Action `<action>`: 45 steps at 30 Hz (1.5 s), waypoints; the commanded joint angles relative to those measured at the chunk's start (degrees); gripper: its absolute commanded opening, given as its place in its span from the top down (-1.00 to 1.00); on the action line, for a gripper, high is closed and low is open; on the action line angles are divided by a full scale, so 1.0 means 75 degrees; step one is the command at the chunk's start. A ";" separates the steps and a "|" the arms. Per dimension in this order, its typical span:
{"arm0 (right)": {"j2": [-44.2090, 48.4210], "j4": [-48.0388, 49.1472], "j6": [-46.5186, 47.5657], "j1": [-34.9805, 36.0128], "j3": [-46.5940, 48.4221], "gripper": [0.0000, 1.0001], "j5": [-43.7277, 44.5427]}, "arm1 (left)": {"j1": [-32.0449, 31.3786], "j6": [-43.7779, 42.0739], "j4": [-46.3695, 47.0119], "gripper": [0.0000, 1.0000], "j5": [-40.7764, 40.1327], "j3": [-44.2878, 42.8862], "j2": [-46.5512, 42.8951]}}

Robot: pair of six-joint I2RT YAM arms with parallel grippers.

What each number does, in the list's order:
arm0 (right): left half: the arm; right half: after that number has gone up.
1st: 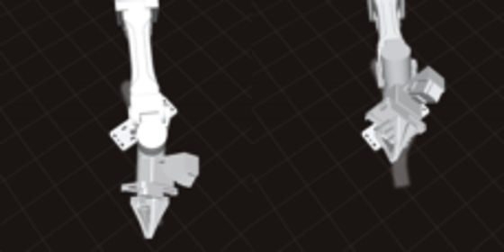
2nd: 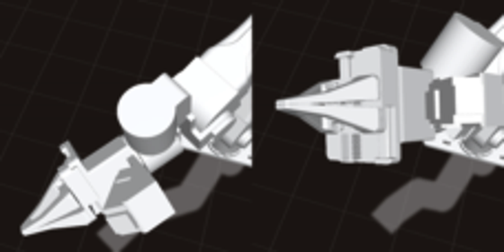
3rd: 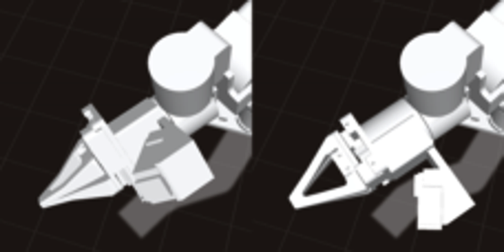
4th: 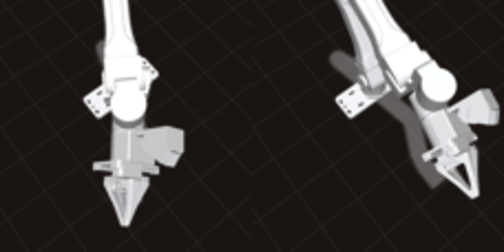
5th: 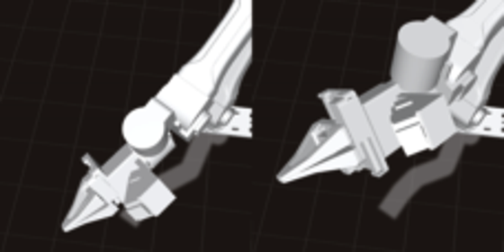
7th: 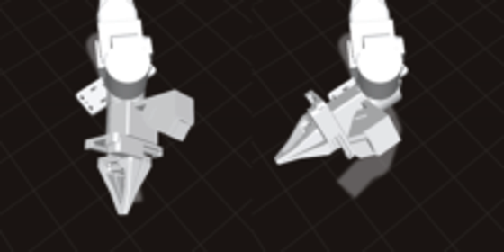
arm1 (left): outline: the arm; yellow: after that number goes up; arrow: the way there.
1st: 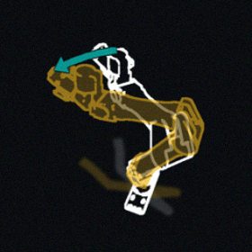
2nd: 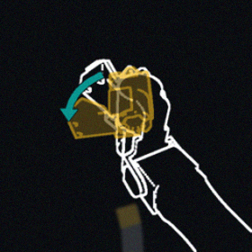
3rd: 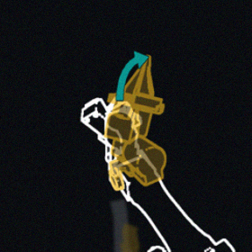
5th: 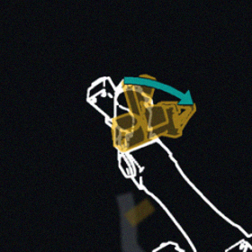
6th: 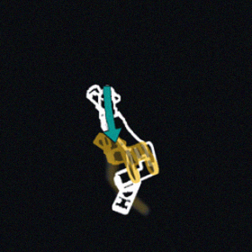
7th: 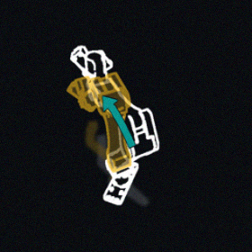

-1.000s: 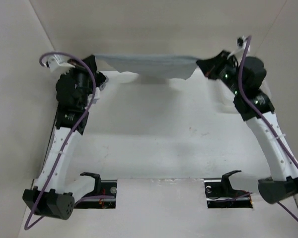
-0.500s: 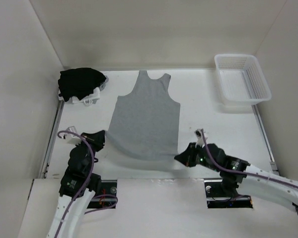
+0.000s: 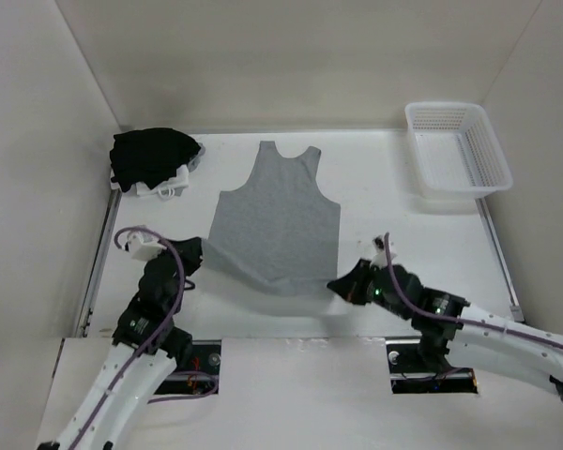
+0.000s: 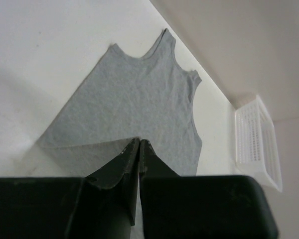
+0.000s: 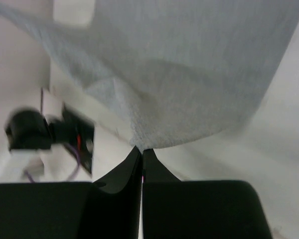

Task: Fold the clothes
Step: Fold the tank top

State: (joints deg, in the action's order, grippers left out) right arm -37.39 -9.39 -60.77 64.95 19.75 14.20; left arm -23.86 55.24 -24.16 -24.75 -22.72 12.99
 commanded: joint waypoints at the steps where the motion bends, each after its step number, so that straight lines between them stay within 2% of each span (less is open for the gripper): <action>1: -0.0486 0.0466 0.1350 -0.1641 0.1267 0.99 -0.0414 | 0.0303 -0.0474 0.3014 1.00 -0.0520 -0.0403 0.1870; 3: -0.1339 0.0933 0.2077 -0.3128 0.1888 0.99 -0.1232 | 0.0491 -0.0627 0.4306 1.00 -0.0496 -0.0789 0.3183; 6: -0.2651 0.1718 0.2477 -0.4641 0.2684 0.98 -0.2404 | 0.0830 -0.0791 0.5597 1.00 -0.0462 -0.1515 0.4918; 10: -0.4771 0.2563 0.2502 -0.5944 0.4124 0.98 -0.3461 | 0.1381 -0.0991 0.6688 1.00 -0.0181 -0.2932 0.7460; 13: -0.6400 0.2646 0.2537 -0.6473 0.5518 0.98 -0.3919 | 0.1733 -0.1014 0.7088 1.00 0.0194 -0.4196 0.9324; 17: -0.8451 0.2588 0.2525 -0.6954 0.7405 0.98 -0.4271 | 0.1910 -0.1318 0.6996 0.99 0.0370 -0.6013 1.1446; 22: -1.0877 0.2202 0.2338 -0.7283 0.9936 0.97 -0.4400 | 0.1921 -0.1659 0.6925 0.88 0.0605 -0.7808 1.3405; 23: -1.1196 0.2120 0.2279 -0.7295 1.0301 0.94 -0.4412 | 0.1921 -0.1728 0.6878 0.83 0.0663 -0.7996 1.3640; 24: -1.1512 0.2038 0.2221 -0.7318 1.0664 0.81 -0.4331 | 0.1921 -0.1764 0.6855 0.77 0.0664 -0.8091 1.3747; 25: -1.1678 0.2072 0.2127 -0.7318 1.0819 0.56 -0.4249 | 0.1933 -0.1799 0.6797 0.63 0.0687 -0.8115 1.3794; 27: -1.1528 0.2200 0.2115 -0.7295 1.0553 0.20 -0.4097 | 0.1945 -0.1788 0.6819 0.46 0.0734 -0.7778 1.3492; 28: -1.1272 0.2387 0.2115 -0.7295 1.0168 0.10 -0.3910 | 0.1933 -0.1811 0.6889 0.40 0.0722 -0.7416 1.3165; 32: -0.9738 0.3183 0.2069 -0.7143 0.7978 0.06 -0.3358 | 0.1618 -0.1764 0.7532 0.40 0.0676 -0.5098 1.1502; 34: -0.8883 0.3640 0.2021 -0.6944 0.6702 0.31 -0.3241 | 0.1360 -0.1625 0.7814 0.40 0.0617 -0.3634 1.0670; 37: -0.7792 0.4355 0.1881 -0.6488 0.4896 0.93 -0.3077 | 0.1265 -0.1075 0.7921 0.40 0.0569 -0.1910 0.9906; 40: -0.7041 0.4801 0.1775 -0.5972 0.3593 0.97 -0.2820 | 0.1603 -0.0302 0.7874 0.37 0.0990 -0.0864 0.9565; 45: -0.6149 0.4932 0.1915 -0.5257 0.2536 0.74 -0.2491 | 0.2084 0.0262 0.7921 0.23 0.2233 -0.0499 0.9973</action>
State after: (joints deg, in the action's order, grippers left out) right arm -86.70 21.98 -46.92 24.27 41.01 -7.53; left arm -9.52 52.38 31.62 -13.82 -26.96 86.94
